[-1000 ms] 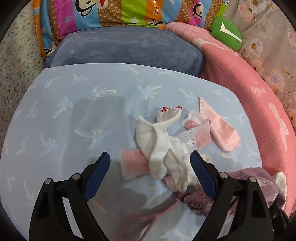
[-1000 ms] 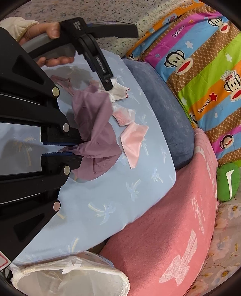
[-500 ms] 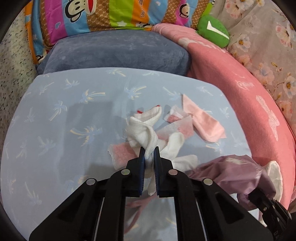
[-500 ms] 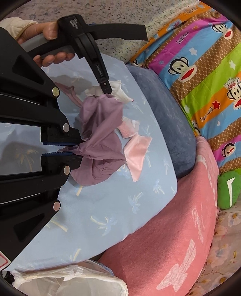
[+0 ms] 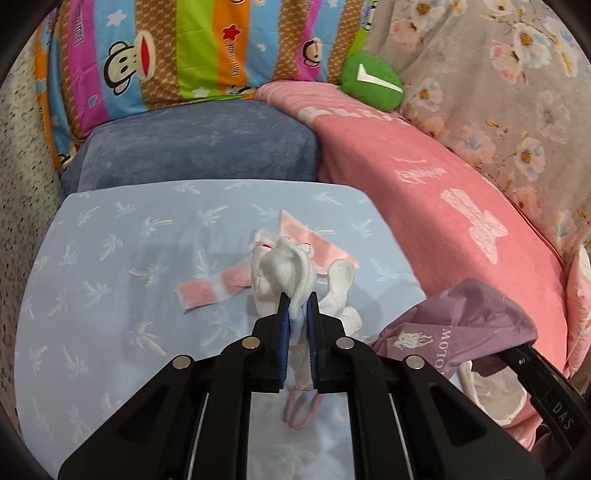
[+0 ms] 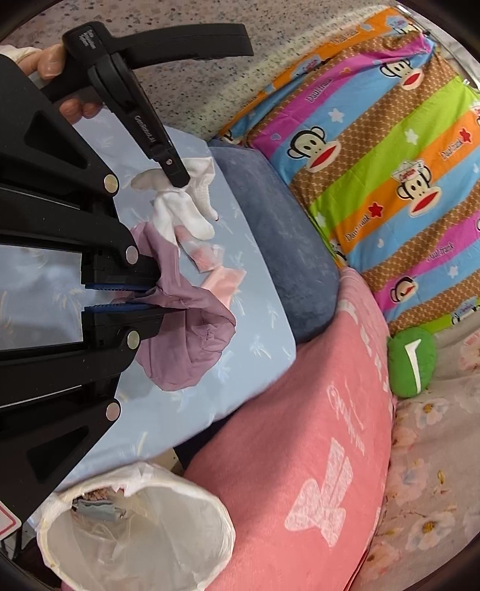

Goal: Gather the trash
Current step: 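Carry the mauve fabric and white socks to the bin and release both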

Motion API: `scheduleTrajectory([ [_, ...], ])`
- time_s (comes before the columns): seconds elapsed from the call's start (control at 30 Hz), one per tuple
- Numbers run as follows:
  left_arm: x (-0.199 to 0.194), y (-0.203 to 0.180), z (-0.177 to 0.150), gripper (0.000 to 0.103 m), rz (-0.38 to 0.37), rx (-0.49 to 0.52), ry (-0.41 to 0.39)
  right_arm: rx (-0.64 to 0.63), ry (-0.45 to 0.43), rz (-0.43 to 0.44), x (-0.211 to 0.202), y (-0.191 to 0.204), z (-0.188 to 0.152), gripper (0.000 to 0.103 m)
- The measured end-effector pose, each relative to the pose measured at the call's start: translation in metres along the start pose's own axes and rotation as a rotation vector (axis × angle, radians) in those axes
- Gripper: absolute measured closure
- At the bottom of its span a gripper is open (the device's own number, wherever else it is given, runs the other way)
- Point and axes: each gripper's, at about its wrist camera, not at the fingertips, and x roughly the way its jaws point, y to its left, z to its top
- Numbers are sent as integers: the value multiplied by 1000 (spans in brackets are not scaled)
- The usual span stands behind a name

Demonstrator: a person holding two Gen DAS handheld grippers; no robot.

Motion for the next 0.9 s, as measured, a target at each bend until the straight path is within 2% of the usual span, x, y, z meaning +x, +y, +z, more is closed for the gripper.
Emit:
scheduleTrajectory([
  [0.33,-17,-65,-15,94,-73,97,-8,52,-89,-30,-61,-46,5,98],
  [0.9,-17,-174,-42,94,-174,294,21,169,-187,-114,-130,-130,2,98],
])
